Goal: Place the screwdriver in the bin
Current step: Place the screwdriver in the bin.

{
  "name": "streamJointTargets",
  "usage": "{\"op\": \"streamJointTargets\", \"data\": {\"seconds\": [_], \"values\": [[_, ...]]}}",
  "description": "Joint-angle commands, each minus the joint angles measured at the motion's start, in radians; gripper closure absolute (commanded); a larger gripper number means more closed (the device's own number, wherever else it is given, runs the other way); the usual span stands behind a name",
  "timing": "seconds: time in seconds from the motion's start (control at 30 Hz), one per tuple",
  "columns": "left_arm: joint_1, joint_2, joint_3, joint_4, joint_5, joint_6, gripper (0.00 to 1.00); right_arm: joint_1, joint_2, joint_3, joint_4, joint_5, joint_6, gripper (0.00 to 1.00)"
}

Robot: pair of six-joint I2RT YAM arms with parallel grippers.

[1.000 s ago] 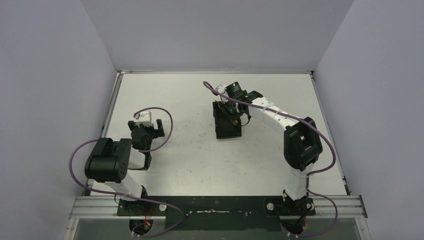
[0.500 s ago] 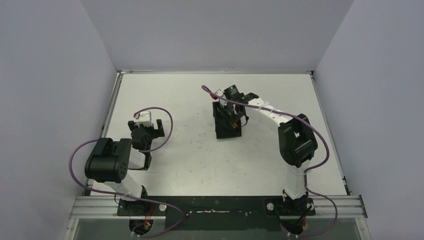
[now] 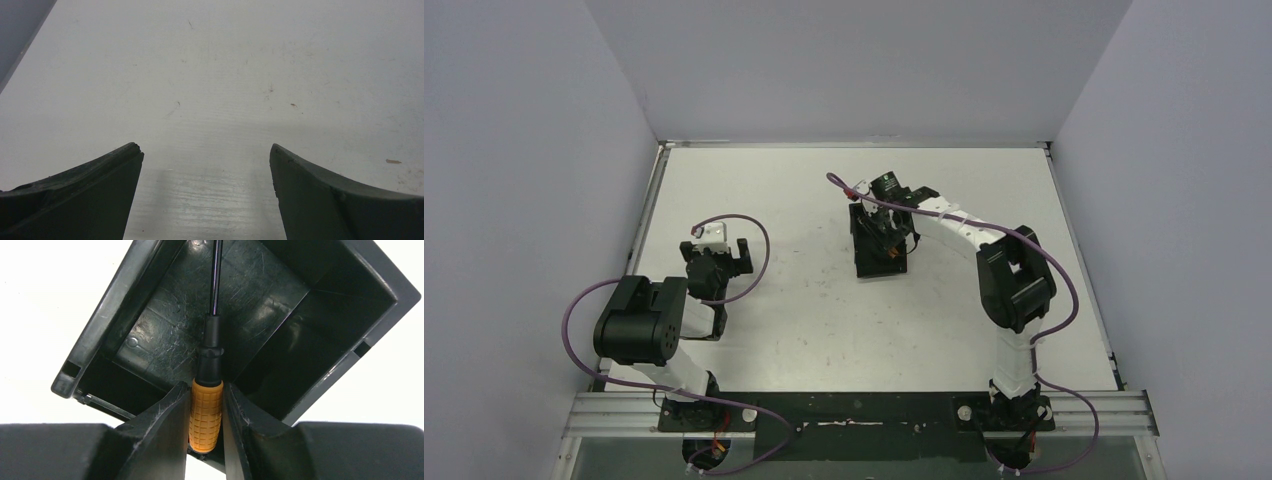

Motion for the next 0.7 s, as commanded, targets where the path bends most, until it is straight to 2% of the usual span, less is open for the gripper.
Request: {"op": "streamJointTargets", "data": {"seconds": [0.0, 0.23, 0.67], "values": [[-0.001, -0.015, 0.006, 0.036, -0.004, 0.001, 0.03, 0.005, -0.001, 0.007, 0.038, 0.014, 0.013, 0.72], [-0.001, -0.015, 0.006, 0.036, -0.005, 0.002, 0.03, 0.007, -0.001, 0.013, 0.036, 0.009, 0.020, 0.58], [-0.001, -0.015, 0.006, 0.037, -0.004, 0.001, 0.03, 0.028, -0.053, 0.062, 0.032, 0.056, 0.069, 0.58]]}}
